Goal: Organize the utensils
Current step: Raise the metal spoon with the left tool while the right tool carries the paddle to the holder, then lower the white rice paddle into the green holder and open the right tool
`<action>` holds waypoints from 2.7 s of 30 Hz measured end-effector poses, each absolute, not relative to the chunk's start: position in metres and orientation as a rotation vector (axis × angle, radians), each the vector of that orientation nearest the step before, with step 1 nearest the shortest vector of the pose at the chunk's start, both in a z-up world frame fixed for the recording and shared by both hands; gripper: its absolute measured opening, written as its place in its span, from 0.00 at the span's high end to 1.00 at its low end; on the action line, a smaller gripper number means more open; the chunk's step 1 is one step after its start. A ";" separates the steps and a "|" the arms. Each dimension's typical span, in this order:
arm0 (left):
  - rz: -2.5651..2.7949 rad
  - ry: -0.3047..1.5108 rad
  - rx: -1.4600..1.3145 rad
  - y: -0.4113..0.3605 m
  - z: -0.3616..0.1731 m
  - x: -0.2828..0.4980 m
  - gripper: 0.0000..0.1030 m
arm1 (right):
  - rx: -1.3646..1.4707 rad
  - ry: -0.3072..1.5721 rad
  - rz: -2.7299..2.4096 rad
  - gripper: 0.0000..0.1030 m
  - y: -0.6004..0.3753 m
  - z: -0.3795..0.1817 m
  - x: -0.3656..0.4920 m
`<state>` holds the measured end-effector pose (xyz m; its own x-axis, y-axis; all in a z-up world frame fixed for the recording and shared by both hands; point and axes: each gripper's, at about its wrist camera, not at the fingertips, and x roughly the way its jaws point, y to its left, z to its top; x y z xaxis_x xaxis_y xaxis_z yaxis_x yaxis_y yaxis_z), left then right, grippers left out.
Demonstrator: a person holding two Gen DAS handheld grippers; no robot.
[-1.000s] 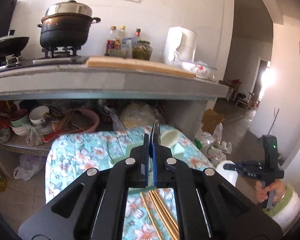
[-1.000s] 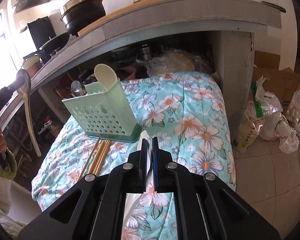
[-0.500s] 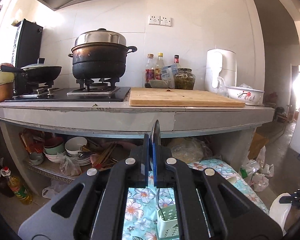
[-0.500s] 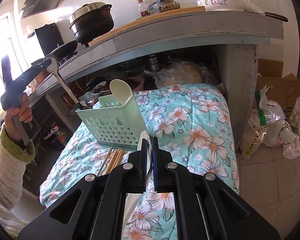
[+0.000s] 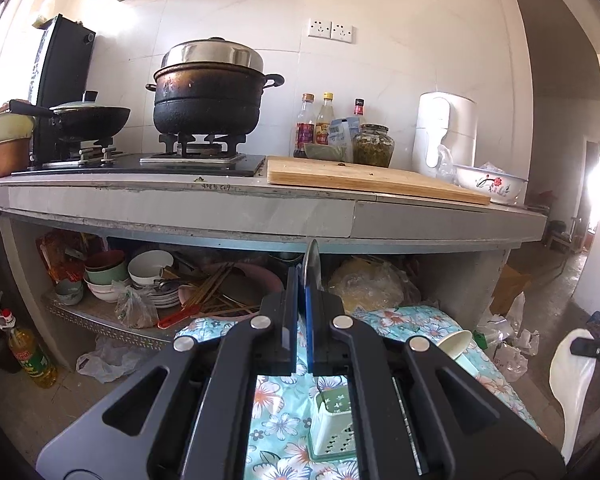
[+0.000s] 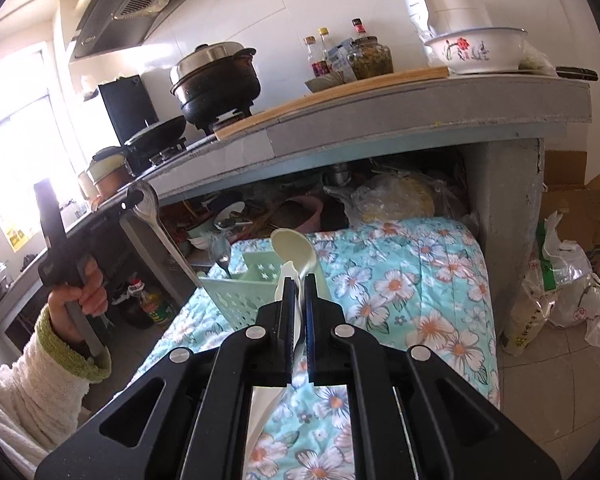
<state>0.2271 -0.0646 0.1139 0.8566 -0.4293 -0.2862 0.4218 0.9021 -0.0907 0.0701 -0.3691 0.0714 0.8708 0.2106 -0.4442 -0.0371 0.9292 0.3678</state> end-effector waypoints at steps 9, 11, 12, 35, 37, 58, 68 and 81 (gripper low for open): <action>-0.445 0.338 -0.094 -0.027 0.100 0.197 0.98 | 0.359 0.328 0.244 0.95 -0.334 0.133 0.136; -0.445 0.337 -0.108 -0.019 0.098 0.192 0.98 | 0.335 0.307 0.251 0.95 -0.320 0.142 0.158; -0.443 0.335 -0.112 -0.016 0.099 0.190 0.98 | 0.315 0.297 0.242 0.95 -0.311 0.146 0.169; -0.420 0.367 -0.184 0.025 0.080 0.192 0.98 | -0.061 0.384 0.061 0.95 -0.211 0.085 0.295; -0.419 0.370 -0.190 0.026 0.079 0.192 0.98 | -0.077 0.400 0.064 0.95 -0.209 0.079 0.295; -0.425 0.369 -0.198 0.027 0.080 0.191 0.98 | -0.070 0.594 0.197 0.95 -0.204 0.035 0.274; -0.428 0.367 -0.194 0.024 0.082 0.190 0.98 | -0.018 0.629 0.254 0.83 -0.209 0.035 0.268; -0.431 0.367 -0.192 0.022 0.084 0.189 0.98 | 0.049 0.614 0.293 0.74 -0.218 0.043 0.258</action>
